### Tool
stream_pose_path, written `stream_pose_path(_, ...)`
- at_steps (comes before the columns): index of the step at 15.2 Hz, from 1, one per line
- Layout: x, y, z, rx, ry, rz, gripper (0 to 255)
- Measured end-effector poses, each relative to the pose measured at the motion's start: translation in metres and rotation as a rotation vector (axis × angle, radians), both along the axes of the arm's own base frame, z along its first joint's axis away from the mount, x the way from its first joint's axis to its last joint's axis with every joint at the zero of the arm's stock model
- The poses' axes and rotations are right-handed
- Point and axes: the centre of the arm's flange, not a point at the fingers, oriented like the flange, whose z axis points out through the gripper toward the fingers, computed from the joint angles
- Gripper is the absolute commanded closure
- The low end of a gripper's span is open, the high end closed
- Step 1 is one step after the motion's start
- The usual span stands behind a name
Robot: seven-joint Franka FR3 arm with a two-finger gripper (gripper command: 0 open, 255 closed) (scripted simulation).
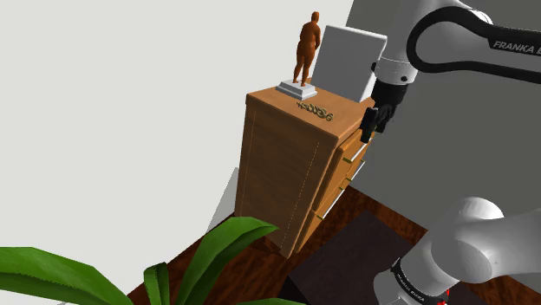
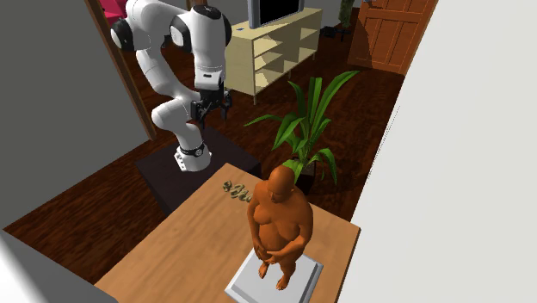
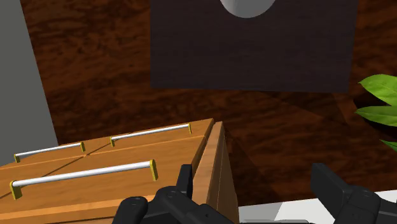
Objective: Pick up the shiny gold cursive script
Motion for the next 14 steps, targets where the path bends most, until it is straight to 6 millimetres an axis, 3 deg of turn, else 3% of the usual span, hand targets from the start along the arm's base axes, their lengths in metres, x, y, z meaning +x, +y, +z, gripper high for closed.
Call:
stream_pose_path(3,0.015,-0.004,-0.002,0.005,-0.003,-0.004,0)
stream_pose_path(14,0.146,-0.054,-0.007,0.054,-0.032,-0.047,0)
